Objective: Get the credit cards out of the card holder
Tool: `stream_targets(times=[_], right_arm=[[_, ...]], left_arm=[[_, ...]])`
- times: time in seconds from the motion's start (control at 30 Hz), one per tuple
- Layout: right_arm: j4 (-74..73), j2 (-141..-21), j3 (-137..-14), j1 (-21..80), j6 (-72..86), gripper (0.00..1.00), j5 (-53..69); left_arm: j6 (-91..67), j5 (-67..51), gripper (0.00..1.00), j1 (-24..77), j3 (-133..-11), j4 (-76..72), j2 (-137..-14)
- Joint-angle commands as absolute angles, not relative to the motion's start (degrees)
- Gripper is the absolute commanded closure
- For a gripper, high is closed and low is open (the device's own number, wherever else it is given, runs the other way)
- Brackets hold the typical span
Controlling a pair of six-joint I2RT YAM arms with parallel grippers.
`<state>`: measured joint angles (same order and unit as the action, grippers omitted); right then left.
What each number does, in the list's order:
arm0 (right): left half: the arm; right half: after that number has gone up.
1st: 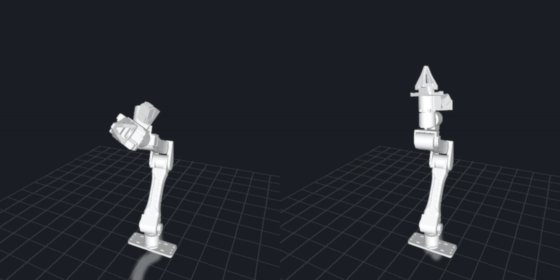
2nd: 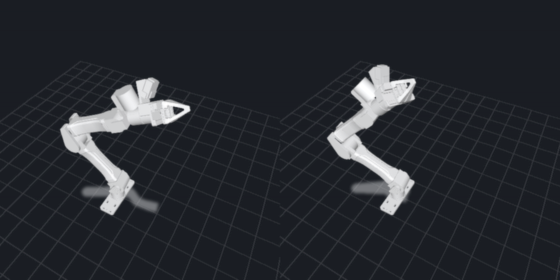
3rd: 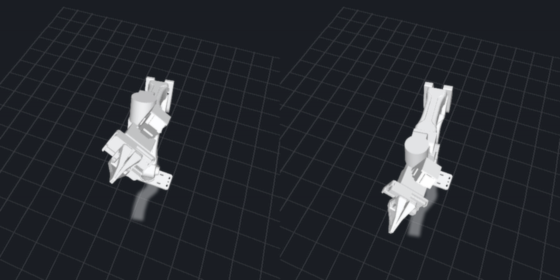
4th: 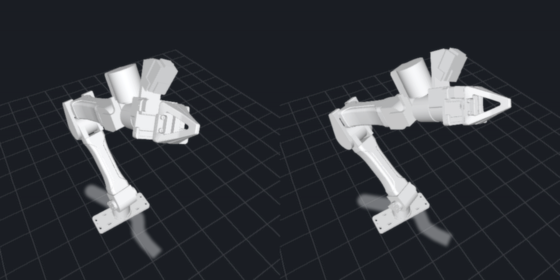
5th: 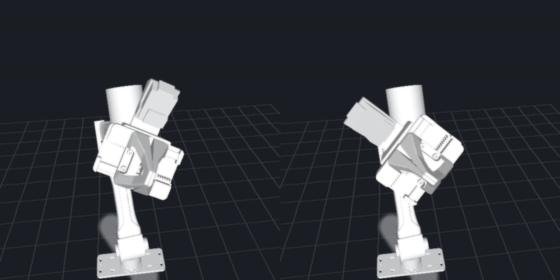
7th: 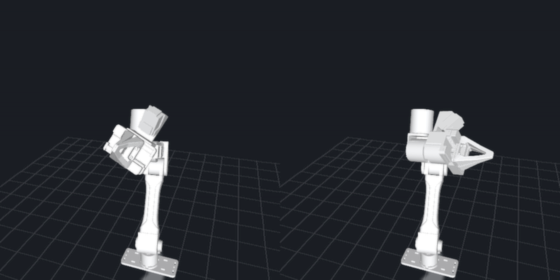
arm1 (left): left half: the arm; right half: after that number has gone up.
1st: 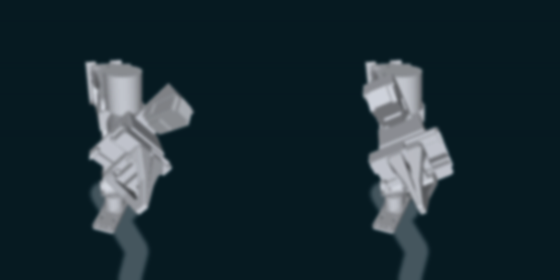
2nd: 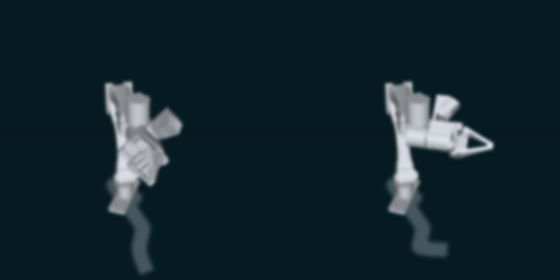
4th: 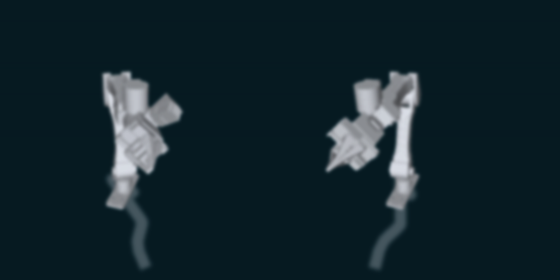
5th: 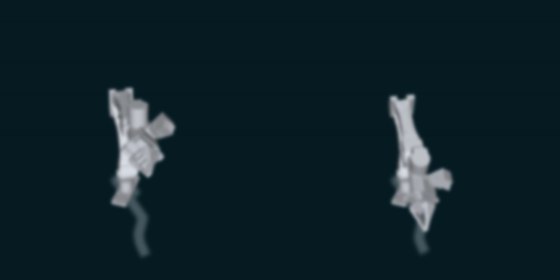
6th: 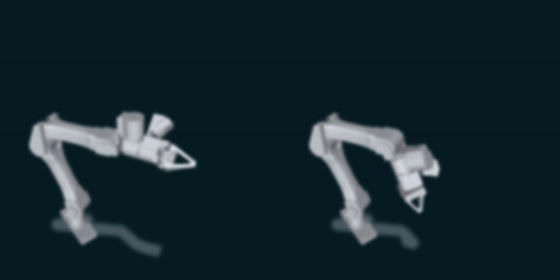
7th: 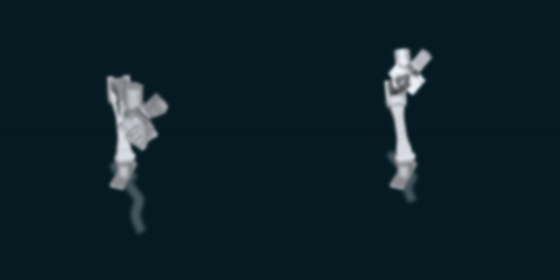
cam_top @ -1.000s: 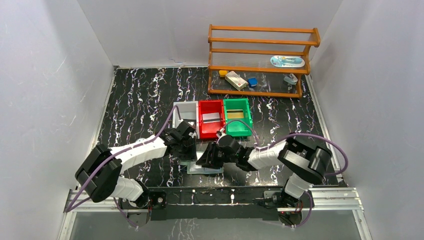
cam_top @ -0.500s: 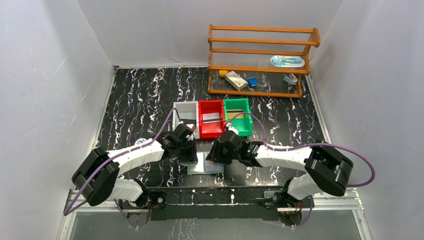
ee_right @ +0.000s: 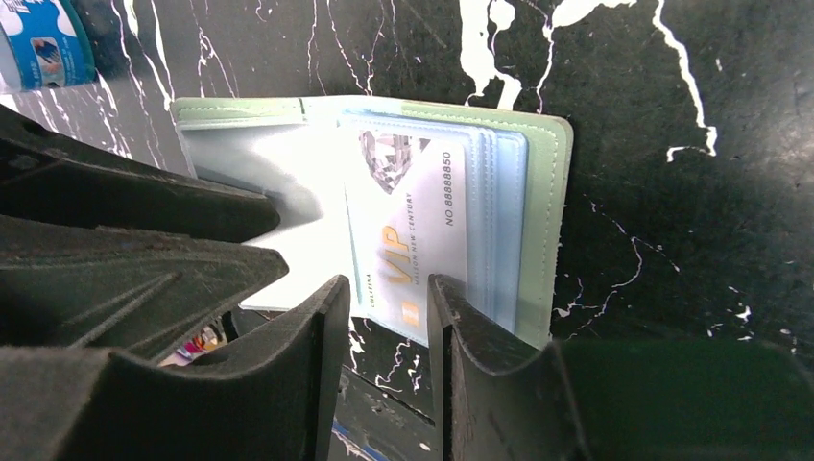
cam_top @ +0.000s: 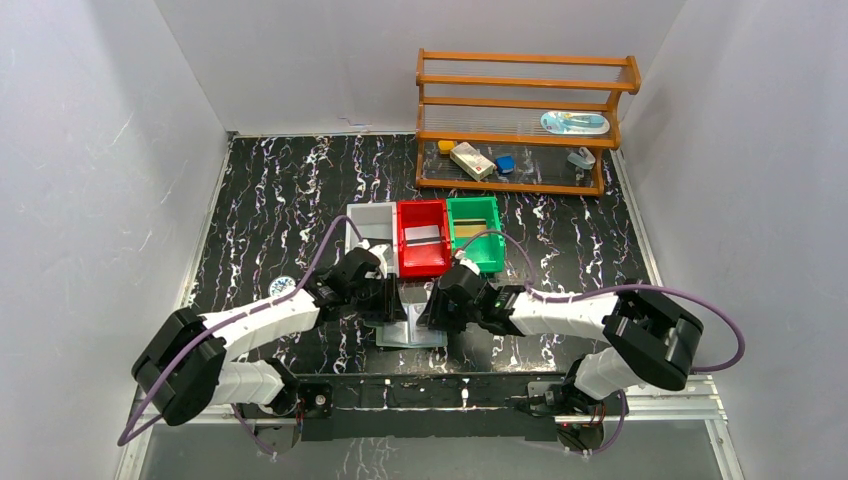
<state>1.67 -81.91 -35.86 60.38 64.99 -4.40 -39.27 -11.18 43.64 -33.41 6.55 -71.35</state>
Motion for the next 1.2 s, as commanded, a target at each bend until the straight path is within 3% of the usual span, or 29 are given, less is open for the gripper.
stream_targets(times=[0.0,0.3,0.47,0.67,1.17], right_arm=[[1.0,-82.3,-32.5,60.2,67.4,0.56,-5.5],[4.2,-81.6,-28.2,60.2,69.8,0.56,-5.0],[5.6,-81.3,-26.8,60.2,70.7,0.56,-4.8],[5.5,-81.8,-27.4,60.2,70.6,0.56,-5.2],[5.5,-81.1,-27.2,60.2,71.0,0.55,-6.5]], left_arm=[[-42.1,-15.2,0.69,43.6,-31.1,1.5,-71.0],[-47.7,-18.5,0.71,43.5,-25.5,-7.6,-74.1],[-48.2,-13.9,0.71,43.4,-26.8,-3.0,-76.3],[-45.1,-8.0,0.65,43.5,-32.5,6.4,-80.3],[-43.0,2.1,0.69,48.1,-37.0,16.0,-87.4]])
